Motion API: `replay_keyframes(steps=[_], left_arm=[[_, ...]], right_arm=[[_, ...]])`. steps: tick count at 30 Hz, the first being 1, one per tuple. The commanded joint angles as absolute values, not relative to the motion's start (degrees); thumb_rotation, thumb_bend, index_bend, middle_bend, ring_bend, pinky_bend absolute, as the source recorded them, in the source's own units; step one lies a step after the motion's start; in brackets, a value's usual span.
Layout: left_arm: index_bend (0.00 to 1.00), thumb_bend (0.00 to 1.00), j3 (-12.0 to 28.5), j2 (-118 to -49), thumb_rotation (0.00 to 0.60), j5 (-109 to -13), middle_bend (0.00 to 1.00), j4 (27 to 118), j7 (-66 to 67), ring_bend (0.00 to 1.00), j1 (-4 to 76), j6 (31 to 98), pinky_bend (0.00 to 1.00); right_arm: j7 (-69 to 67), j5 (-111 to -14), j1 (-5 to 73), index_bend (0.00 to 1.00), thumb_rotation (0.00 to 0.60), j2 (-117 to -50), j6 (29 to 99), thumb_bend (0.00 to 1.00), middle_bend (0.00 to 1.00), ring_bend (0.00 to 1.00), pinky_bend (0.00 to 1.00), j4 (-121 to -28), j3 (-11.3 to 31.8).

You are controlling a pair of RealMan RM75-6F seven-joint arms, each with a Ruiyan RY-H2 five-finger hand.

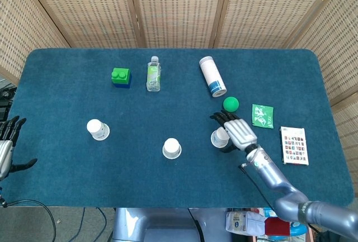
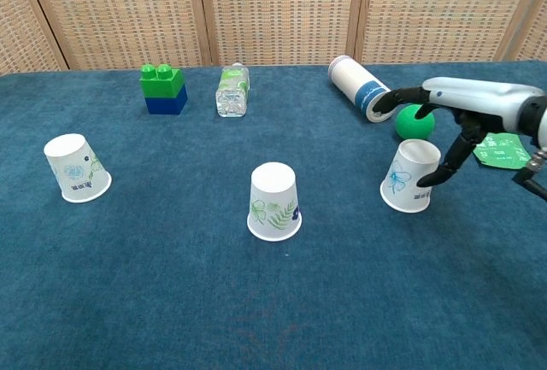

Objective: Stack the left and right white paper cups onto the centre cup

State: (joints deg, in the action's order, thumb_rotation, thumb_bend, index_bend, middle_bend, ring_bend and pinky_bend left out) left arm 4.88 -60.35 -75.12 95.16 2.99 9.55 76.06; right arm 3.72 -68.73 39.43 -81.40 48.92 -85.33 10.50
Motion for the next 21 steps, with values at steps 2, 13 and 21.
replay_keyframes(steps=[2,13,21], left_arm=[[0.0,0.18,5.06,-60.38,0.6,-74.58,0.0,95.04,3.01,0.0,9.83,75.5,0.0],[0.0,0.18,5.62,-61.14,0.6,-72.64,0.0,94.34,4.63,0.0,10.45,74.63,0.0],[0.0,0.18,5.4,-61.23,0.6,-72.74,0.0,94.57,5.03,0.0,10.59,74.38,0.0]], right_arm=[[4.61,-67.82,40.6,0.21,0.6,-83.11,47.7,0.22,0.25,0.11,0.31,-83.34,10.64],[5.05,-68.89,40.74,0.29,0.6,-84.64,48.58,0.26,0.32,0.19,0.42,-77.5,9.51],[1.82,-69.74,40.14,0.39,0.6,-83.84,48.2,0.3,0.45,0.36,0.49,-77.0,9.15]])
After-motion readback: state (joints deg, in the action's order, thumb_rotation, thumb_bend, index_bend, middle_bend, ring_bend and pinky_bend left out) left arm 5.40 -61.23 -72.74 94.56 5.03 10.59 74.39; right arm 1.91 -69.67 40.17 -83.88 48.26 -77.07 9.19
